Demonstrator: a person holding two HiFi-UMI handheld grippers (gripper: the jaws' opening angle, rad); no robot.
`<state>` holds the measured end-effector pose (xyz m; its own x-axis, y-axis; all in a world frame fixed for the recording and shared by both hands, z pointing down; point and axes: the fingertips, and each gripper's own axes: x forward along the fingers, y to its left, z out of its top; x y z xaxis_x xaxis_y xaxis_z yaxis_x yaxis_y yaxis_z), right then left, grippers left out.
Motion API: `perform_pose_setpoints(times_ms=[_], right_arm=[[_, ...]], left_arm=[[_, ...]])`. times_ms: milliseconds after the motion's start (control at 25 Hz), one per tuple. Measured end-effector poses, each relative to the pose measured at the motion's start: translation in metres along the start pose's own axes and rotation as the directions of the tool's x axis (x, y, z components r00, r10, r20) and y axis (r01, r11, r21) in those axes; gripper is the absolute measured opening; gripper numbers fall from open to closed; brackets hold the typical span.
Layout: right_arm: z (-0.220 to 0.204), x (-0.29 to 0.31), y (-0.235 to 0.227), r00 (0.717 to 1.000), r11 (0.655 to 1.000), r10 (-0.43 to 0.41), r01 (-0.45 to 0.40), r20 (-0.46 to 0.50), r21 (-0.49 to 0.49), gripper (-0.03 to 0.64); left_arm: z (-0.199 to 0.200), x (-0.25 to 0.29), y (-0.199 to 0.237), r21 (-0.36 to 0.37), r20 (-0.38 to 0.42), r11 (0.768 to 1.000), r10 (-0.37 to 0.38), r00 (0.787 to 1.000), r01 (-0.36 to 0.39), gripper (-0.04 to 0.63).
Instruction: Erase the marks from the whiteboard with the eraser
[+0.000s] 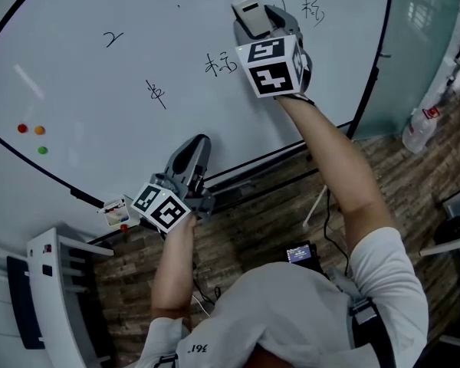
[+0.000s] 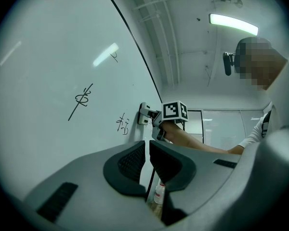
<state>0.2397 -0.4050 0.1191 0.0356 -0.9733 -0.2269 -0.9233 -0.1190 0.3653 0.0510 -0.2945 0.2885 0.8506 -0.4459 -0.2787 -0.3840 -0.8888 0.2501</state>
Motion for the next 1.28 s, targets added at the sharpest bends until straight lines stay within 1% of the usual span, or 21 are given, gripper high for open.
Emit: perform_pose_setpoints(times_ms=[200,600,840,1080,1280], right_arm=[[-0.009,-0.002,-0.011,1.000,1.000,0.010,-0.010,0.004,-0.004,0.262],[-0.018,-0.003,-0.024,0.999,0.999,0.043,-0.043,0.013,-0.032,0.262],[-0.028,-0.003,-0.043,0.999,0.998,0.046,-0.046,-0.002,-0.046,0.262],[-0.038,-0.004,-0.062,0.999,0.994,0.053,-0.054,-0.012,-0.096,0.262],[-0.044,-0.004,-0.082,0.998,0.994,0.056,-0.056,-0.010,-0.090,0.262]], left_arm=[[-0.007,0.018,-0.009,0.003,-0.002,1.000,-0.006,1.000,0.006,0.035],[-0.018,0.044,-0.017,0.007,-0.005,1.000,0.005,1.000,-0.005,0.035],[-0.022,0.058,-0.025,0.010,-0.012,1.000,0.002,1.000,-0.002,0.035],[-0.030,0.068,-0.031,0.006,-0.018,1.000,0.008,1.000,-0.008,0.035],[-0.034,0.076,-0.035,0.009,-0.024,1.000,0.014,1.000,-0.014,0.035]])
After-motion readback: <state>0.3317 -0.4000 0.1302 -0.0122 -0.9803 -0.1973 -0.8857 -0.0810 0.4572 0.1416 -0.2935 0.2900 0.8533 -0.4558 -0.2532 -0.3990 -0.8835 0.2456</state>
